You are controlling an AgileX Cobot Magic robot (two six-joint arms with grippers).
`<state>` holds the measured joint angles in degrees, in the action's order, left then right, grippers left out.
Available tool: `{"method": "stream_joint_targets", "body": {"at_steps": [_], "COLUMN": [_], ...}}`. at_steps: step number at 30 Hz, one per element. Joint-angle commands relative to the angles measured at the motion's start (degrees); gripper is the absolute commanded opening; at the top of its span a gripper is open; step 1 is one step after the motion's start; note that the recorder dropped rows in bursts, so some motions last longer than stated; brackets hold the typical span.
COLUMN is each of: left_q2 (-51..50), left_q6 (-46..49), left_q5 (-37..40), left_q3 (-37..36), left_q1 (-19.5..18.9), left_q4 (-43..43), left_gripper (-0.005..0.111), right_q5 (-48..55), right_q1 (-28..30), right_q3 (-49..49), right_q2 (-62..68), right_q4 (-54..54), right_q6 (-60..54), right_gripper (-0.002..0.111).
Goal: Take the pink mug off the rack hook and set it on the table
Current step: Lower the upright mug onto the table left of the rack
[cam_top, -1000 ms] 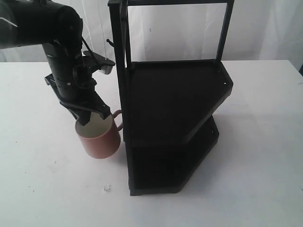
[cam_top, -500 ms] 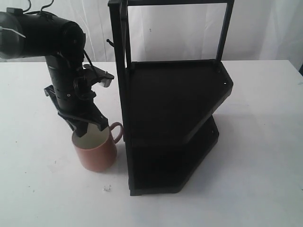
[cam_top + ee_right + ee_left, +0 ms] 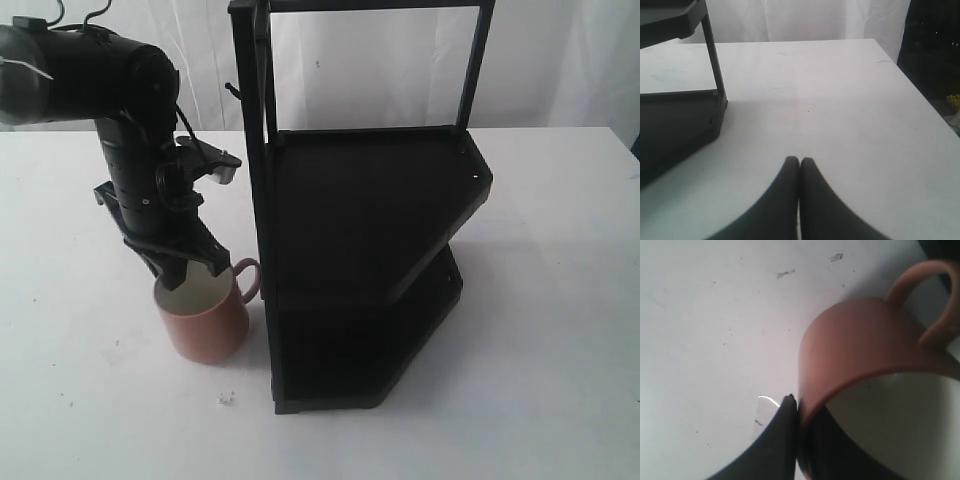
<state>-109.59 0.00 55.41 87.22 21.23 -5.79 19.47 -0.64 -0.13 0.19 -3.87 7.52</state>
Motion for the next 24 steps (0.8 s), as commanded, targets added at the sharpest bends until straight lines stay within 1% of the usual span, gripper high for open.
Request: {"method": "stream_joint_targets", "body": {"at_steps": [1, 4, 8, 11, 24], "left_q2": [0.3, 0.3, 0.3, 0.3, 0.3], "left_q6": [0.0, 0.0, 0.0, 0.0, 0.0], "left_q5": [-0.6, 1.6, 0.7, 0.5, -0.1], "left_q3": [-0.5, -0.4, -0.4, -0.4, -0.4], "left_q1": [0.1, 0.1, 0.1, 0.1, 0.1], "left_q4": [0.6, 0.5, -4.9, -6.6, -6.7], "left_gripper": [0.000, 0.000, 0.000, 0.000, 0.000], "right_q5": [-0.2, -0.2, -0.2, -0.2, -0.2], "right_q1": [-0.3, -0.3, -0.3, -0.3, -0.3], "right_q3": [0.1, 0.1, 0.1, 0.1, 0.1], "right_q2": [-0.2, -0.2, -0.2, -0.2, -0.2], "right_q4": [-0.4, -0.4, -0.4, -0.4, -0.4], "right_q6": [0.3, 0.3, 0.3, 1.4, 1.4], "right_gripper": [0.000, 0.000, 0.000, 0.000, 0.000]}}
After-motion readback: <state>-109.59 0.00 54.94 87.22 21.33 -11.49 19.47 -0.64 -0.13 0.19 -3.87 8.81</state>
